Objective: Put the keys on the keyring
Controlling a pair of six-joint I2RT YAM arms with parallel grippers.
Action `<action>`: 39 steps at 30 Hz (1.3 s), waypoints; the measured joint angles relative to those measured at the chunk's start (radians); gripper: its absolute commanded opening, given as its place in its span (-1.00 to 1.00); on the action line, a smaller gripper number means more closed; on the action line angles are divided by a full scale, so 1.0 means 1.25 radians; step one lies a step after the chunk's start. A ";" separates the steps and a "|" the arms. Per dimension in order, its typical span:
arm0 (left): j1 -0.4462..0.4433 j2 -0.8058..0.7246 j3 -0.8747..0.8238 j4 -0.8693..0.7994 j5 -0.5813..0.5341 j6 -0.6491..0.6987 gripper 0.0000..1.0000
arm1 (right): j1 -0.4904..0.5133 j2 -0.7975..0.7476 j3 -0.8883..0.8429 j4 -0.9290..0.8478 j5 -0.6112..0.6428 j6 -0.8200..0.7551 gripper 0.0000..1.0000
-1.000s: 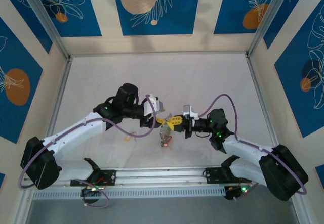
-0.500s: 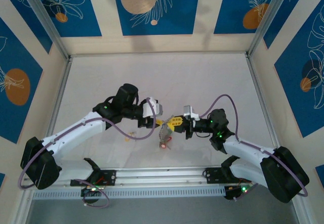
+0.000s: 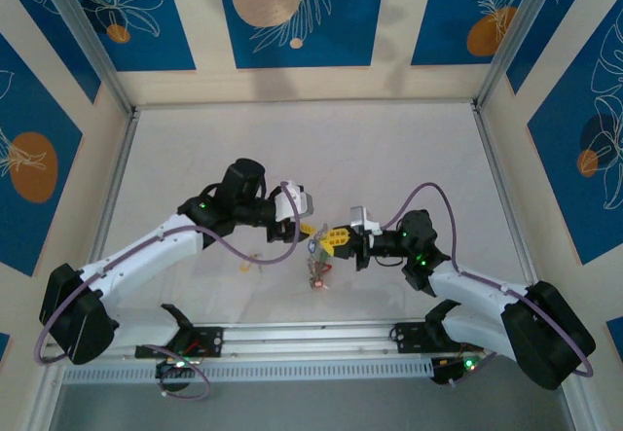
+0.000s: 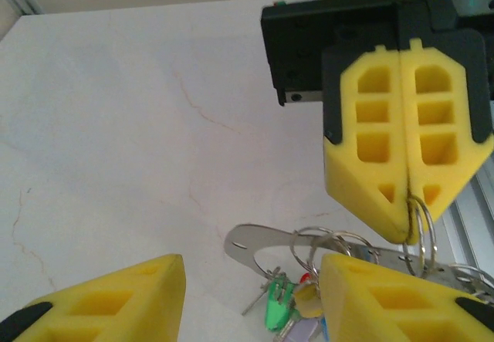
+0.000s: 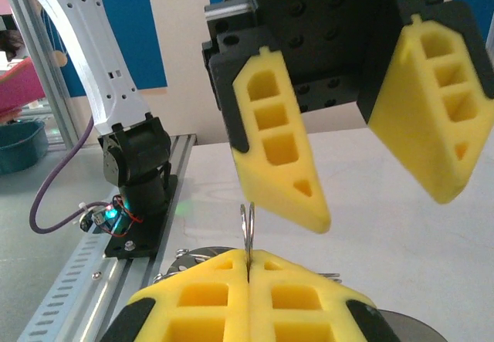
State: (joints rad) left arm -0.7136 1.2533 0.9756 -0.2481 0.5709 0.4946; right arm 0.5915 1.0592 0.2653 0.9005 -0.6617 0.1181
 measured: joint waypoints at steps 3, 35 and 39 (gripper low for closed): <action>0.000 0.002 0.016 0.001 0.000 -0.018 -0.06 | 0.000 -0.001 0.000 -0.004 0.004 -0.001 -1.00; 0.021 -0.011 -0.063 0.035 0.234 -0.034 -0.34 | 0.015 -0.033 -0.002 -0.011 0.030 -0.013 -1.00; 0.013 -0.008 -0.061 0.035 0.239 -0.034 -0.51 | 0.016 -0.027 -0.002 -0.012 0.036 -0.018 -1.00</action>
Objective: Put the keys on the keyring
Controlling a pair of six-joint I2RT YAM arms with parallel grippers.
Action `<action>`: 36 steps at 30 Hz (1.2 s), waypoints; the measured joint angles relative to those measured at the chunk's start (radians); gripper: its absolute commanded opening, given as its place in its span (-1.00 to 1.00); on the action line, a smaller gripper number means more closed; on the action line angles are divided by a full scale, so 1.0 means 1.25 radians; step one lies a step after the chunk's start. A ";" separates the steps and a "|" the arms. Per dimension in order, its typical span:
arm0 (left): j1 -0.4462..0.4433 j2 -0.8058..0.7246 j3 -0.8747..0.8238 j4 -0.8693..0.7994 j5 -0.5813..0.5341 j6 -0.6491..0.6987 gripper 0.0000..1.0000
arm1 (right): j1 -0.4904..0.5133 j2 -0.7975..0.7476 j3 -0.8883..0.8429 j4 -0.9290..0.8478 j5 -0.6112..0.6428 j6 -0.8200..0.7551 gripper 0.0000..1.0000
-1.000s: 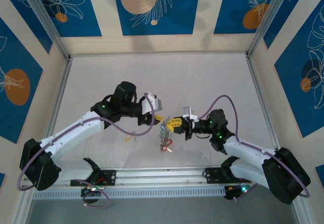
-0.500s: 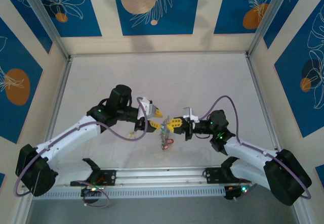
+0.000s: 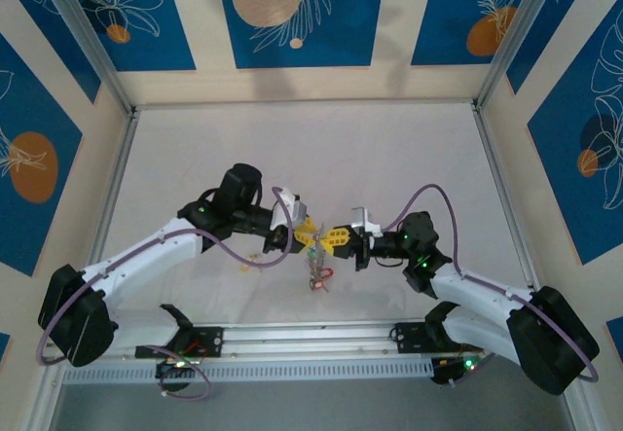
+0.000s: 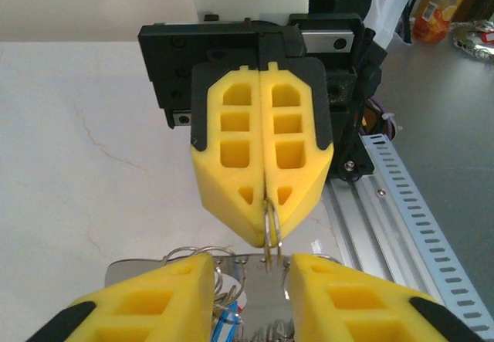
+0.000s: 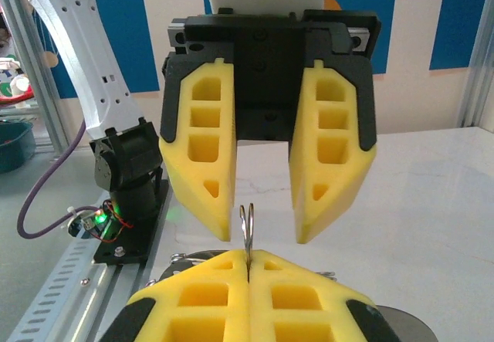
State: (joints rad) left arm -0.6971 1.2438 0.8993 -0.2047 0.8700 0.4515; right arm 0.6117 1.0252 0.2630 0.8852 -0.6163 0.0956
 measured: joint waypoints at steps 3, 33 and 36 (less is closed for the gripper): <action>-0.002 0.012 0.006 -0.001 0.008 0.002 -0.67 | 0.004 0.008 0.000 -0.003 0.004 -0.003 -1.00; -0.100 0.152 0.325 -0.519 -0.273 0.208 -1.00 | 0.056 0.009 0.066 -0.225 0.102 -0.146 -0.75; -0.100 0.153 0.329 -0.527 -0.279 0.211 -1.00 | 0.058 0.010 0.066 -0.225 0.096 -0.149 -1.00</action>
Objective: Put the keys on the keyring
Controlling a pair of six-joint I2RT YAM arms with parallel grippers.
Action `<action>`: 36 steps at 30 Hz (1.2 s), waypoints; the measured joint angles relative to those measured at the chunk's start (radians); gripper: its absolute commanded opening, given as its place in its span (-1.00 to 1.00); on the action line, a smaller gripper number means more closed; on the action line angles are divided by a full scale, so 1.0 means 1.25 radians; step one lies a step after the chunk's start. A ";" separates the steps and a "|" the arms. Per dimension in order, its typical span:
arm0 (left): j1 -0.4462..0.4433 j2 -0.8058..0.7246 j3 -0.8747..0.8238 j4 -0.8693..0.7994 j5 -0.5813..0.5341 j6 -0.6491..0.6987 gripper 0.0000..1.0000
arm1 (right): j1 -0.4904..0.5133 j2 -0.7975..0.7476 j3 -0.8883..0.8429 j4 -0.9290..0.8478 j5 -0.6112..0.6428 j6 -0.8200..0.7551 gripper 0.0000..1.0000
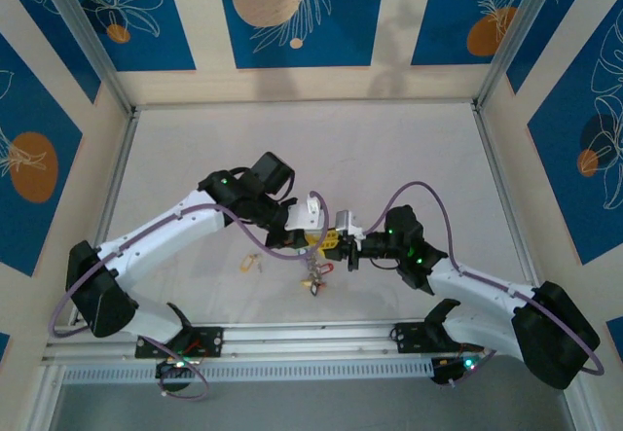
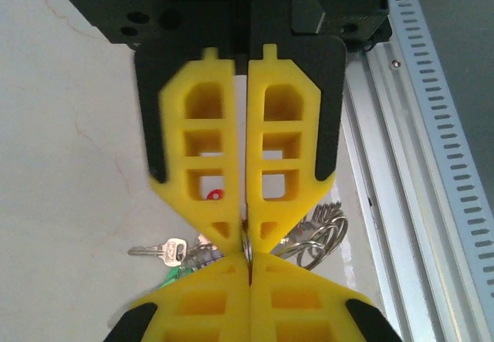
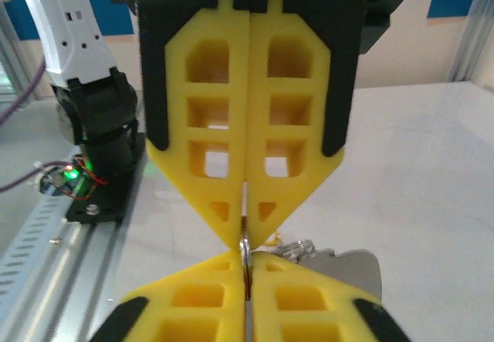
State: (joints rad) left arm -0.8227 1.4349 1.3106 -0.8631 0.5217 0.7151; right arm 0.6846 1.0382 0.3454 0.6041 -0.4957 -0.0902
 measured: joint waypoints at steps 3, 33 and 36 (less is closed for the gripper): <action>0.000 0.000 0.005 -0.011 -0.001 0.002 -1.00 | 0.001 0.007 0.005 0.001 -0.008 -0.001 -1.00; 0.061 -0.121 -0.193 0.232 0.132 -0.120 -0.44 | -0.012 0.031 -0.052 0.180 -0.006 0.108 -1.00; 0.061 -0.121 -0.195 0.237 0.127 -0.128 -0.39 | -0.012 0.031 -0.052 0.179 -0.002 0.108 -1.00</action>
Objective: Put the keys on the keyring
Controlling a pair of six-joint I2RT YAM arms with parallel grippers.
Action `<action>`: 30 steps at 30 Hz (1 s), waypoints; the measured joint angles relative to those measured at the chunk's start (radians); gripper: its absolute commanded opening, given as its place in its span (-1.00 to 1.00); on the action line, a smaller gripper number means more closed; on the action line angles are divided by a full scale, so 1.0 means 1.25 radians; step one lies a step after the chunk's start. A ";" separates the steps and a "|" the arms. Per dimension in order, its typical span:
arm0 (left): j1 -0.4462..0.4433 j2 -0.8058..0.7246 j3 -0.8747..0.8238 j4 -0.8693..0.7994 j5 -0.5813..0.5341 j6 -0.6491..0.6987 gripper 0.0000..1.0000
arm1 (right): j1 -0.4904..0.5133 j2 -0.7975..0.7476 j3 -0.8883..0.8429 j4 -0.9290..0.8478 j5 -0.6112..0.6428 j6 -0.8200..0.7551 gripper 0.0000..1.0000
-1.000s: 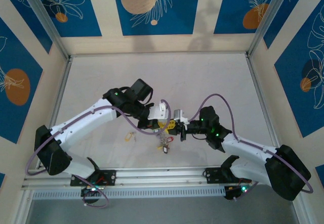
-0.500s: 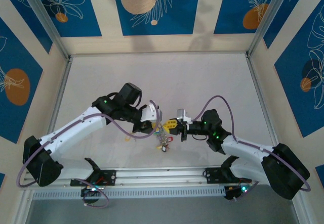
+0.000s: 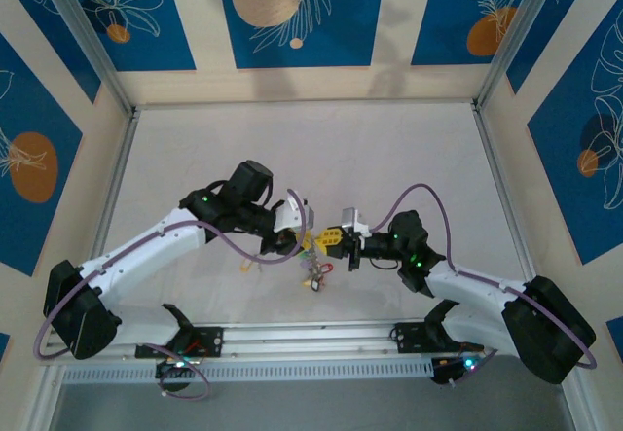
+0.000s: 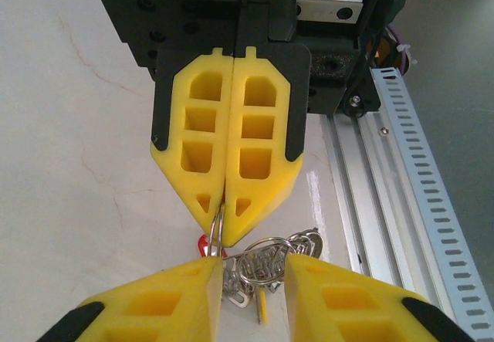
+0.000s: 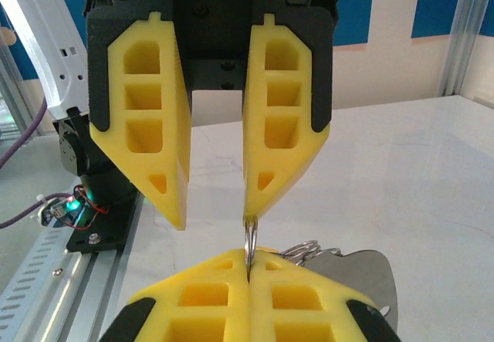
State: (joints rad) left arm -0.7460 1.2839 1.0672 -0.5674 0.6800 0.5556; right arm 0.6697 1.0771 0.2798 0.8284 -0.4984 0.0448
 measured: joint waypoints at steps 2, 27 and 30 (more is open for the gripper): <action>0.000 0.000 -0.003 0.004 -0.003 0.001 -0.30 | 0.000 0.000 0.000 -0.002 0.004 0.000 -1.00; 0.000 -0.004 -0.062 0.089 -0.009 -0.027 -0.66 | 0.009 0.021 0.001 -0.016 -0.002 -0.015 -1.00; 0.000 0.002 -0.062 0.089 0.004 -0.028 -0.84 | 0.009 0.021 0.001 -0.017 -0.002 -0.015 -1.00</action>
State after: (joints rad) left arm -0.7460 1.2865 0.9897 -0.4557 0.6853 0.5205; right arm 0.6815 1.1034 0.2813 0.8070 -0.5007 0.0257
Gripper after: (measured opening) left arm 0.119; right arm 0.056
